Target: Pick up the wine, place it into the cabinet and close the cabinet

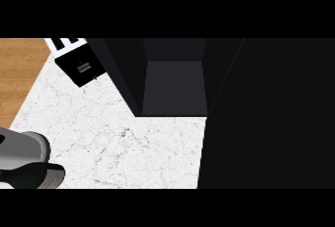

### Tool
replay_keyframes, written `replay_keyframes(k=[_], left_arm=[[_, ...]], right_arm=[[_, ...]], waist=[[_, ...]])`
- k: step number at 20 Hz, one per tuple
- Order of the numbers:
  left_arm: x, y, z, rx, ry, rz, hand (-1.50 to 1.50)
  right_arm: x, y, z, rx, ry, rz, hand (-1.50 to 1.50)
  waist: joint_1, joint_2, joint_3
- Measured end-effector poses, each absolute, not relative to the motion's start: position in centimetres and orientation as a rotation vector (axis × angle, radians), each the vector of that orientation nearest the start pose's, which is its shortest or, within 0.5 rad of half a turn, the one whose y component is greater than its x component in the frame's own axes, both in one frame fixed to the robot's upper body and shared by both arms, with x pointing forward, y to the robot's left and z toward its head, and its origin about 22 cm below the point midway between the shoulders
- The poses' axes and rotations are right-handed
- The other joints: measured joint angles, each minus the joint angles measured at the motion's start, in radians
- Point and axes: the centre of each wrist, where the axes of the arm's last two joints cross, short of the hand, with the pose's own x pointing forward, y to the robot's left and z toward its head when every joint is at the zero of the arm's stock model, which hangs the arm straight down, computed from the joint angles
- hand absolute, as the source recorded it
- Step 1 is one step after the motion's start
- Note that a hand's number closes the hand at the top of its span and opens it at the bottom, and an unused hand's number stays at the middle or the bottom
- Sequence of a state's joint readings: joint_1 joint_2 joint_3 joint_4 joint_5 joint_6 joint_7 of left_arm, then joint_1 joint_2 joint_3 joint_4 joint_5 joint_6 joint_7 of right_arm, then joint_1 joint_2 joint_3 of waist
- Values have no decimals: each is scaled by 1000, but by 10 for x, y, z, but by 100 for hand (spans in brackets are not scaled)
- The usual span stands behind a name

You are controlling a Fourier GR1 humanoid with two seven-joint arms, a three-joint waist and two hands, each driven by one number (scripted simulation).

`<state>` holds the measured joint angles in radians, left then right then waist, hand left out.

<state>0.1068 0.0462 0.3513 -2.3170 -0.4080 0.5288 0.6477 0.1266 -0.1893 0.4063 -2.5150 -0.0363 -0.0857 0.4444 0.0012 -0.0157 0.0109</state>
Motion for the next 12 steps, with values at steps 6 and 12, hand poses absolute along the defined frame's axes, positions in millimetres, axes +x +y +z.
replay_keyframes(k=[6, 12], left_arm=[[142, 312, 141, 876, -1605, 749, -150], [137, 318, 131, 882, -1648, 760, -150]], right_arm=[[123, -186, 178, 300, -1884, 271, -150], [124, -185, 178, 303, -1893, 280, -150]], waist=[[-3, -4, 6], [-11, -7, 14]])
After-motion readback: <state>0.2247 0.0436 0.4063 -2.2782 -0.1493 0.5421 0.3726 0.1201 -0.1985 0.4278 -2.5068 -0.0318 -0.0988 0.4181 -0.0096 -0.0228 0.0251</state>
